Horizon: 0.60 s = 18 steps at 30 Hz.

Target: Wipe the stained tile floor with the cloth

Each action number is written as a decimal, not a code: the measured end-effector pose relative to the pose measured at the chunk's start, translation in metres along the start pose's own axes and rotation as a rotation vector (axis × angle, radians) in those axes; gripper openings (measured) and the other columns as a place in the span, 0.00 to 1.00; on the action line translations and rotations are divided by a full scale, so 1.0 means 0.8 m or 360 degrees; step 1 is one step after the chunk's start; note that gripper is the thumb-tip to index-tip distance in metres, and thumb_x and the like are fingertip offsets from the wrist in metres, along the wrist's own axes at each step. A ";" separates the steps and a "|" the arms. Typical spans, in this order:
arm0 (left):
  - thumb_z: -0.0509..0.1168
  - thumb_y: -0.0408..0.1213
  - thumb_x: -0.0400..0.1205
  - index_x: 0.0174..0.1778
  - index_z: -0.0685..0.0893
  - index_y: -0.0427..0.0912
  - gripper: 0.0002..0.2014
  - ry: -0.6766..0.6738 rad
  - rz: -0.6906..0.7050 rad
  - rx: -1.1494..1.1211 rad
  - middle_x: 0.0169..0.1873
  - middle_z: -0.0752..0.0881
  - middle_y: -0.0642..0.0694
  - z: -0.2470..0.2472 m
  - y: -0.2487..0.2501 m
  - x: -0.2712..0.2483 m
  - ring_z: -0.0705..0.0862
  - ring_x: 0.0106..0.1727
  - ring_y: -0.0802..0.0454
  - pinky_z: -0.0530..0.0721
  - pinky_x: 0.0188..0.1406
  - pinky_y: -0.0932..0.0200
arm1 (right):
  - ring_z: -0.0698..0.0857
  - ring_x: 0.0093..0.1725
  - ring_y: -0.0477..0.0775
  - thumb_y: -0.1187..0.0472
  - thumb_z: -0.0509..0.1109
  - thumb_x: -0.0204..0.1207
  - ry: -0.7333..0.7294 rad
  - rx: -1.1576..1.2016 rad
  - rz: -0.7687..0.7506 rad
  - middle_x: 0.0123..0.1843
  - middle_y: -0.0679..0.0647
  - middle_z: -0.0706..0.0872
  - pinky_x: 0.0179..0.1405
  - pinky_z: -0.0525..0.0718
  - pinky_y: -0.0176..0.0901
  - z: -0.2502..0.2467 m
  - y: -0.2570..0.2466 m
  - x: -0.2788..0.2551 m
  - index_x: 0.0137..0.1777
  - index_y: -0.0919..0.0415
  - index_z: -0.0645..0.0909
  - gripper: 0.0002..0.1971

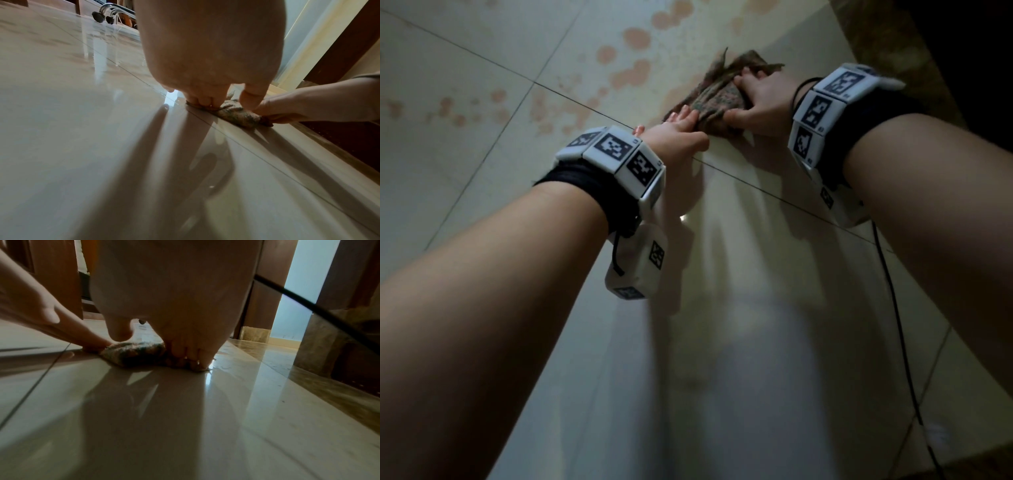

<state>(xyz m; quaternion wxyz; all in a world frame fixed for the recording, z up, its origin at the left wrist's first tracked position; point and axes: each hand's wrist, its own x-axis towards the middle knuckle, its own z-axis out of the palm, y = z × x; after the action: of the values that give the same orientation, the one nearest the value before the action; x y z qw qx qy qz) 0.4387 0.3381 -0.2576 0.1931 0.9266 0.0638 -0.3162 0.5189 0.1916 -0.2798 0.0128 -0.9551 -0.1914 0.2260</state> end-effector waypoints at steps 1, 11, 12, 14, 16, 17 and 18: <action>0.54 0.55 0.78 0.84 0.51 0.51 0.38 -0.0018 -0.0010 -0.0020 0.85 0.47 0.53 -0.002 -0.006 0.001 0.47 0.86 0.56 0.44 0.85 0.45 | 0.66 0.80 0.65 0.36 0.56 0.77 -0.0005 -0.0005 -0.0013 0.83 0.64 0.62 0.78 0.66 0.53 -0.001 -0.004 0.003 0.82 0.61 0.59 0.39; 0.51 0.51 0.62 0.84 0.55 0.46 0.48 -0.0035 -0.0043 -0.0312 0.85 0.49 0.49 -0.011 -0.042 -0.001 0.47 0.86 0.53 0.44 0.85 0.46 | 0.64 0.82 0.63 0.33 0.58 0.75 -0.0041 -0.0049 -0.0077 0.85 0.61 0.57 0.79 0.66 0.52 -0.006 -0.042 0.015 0.83 0.61 0.55 0.44; 0.51 0.50 0.63 0.84 0.56 0.45 0.47 -0.0036 -0.0021 -0.0299 0.85 0.50 0.48 -0.012 -0.045 -0.004 0.48 0.86 0.52 0.45 0.85 0.46 | 0.63 0.82 0.63 0.34 0.58 0.75 -0.0040 -0.0051 -0.0088 0.86 0.61 0.56 0.78 0.65 0.51 -0.007 -0.046 0.014 0.84 0.61 0.54 0.44; 0.51 0.47 0.63 0.83 0.59 0.40 0.46 -0.0023 0.0046 -0.0232 0.85 0.53 0.45 -0.011 -0.055 -0.010 0.51 0.86 0.49 0.48 0.86 0.48 | 0.62 0.82 0.62 0.35 0.59 0.76 -0.0042 -0.0045 -0.0122 0.86 0.61 0.55 0.78 0.64 0.50 -0.008 -0.056 0.010 0.84 0.62 0.54 0.43; 0.54 0.51 0.61 0.83 0.60 0.40 0.48 -0.0032 0.0046 -0.0234 0.85 0.53 0.45 -0.013 -0.067 -0.013 0.51 0.86 0.49 0.48 0.86 0.49 | 0.62 0.83 0.61 0.36 0.60 0.75 -0.0050 -0.0035 -0.0162 0.85 0.61 0.56 0.79 0.64 0.50 -0.006 -0.066 0.008 0.83 0.62 0.55 0.43; 0.54 0.54 0.59 0.83 0.58 0.43 0.51 -0.0035 -0.0005 -0.0230 0.85 0.51 0.47 -0.015 -0.071 -0.014 0.49 0.86 0.51 0.46 0.86 0.48 | 0.62 0.83 0.61 0.36 0.60 0.75 -0.0056 -0.0032 -0.0175 0.86 0.60 0.56 0.80 0.63 0.50 -0.004 -0.071 0.007 0.83 0.61 0.55 0.43; 0.53 0.54 0.59 0.84 0.56 0.46 0.51 -0.0028 -0.0058 -0.0199 0.85 0.50 0.49 -0.017 -0.077 -0.016 0.48 0.86 0.54 0.45 0.85 0.48 | 0.61 0.83 0.60 0.36 0.60 0.75 -0.0063 -0.0032 -0.0186 0.86 0.60 0.55 0.80 0.63 0.49 -0.003 -0.076 0.006 0.84 0.61 0.54 0.43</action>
<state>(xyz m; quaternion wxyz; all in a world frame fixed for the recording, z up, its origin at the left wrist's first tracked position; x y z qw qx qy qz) 0.4217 0.3998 -0.2596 0.2455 0.9086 0.0987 -0.3232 0.5020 0.2495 -0.2730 0.0126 -0.9377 -0.2492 0.2419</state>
